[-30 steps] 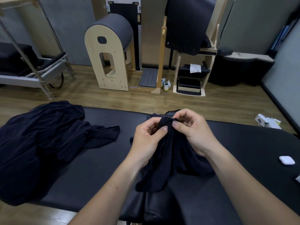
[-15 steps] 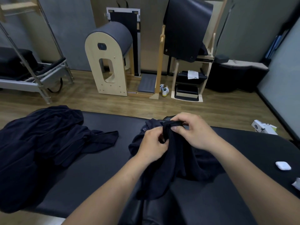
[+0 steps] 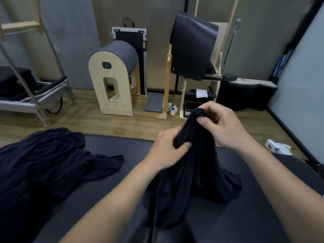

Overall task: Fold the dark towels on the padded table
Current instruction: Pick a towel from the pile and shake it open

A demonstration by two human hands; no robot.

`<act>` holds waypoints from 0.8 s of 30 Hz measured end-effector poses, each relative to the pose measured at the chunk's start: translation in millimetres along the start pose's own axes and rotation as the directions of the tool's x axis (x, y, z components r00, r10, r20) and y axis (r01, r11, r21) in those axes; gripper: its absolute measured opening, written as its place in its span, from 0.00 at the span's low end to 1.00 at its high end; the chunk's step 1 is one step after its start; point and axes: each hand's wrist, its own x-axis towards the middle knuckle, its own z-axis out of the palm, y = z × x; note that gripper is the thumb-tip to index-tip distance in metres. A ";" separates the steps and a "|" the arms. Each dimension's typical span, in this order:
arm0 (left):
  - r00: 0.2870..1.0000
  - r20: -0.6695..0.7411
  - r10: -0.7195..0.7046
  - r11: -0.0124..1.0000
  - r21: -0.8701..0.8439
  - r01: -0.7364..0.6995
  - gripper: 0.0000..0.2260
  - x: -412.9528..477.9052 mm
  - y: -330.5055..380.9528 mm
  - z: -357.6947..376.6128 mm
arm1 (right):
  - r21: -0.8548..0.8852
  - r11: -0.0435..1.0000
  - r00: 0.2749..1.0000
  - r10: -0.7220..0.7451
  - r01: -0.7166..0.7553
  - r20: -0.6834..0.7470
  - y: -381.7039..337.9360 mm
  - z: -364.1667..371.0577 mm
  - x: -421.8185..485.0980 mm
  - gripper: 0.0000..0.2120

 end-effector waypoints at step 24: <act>0.963 -0.257 -0.081 0.699 0.674 0.239 0.10 -50.8 -110.0 -28.6 | 0.141 0.984 0.958 0.141 -0.108 -0.249 28.3 -57.3 -27.4 0.24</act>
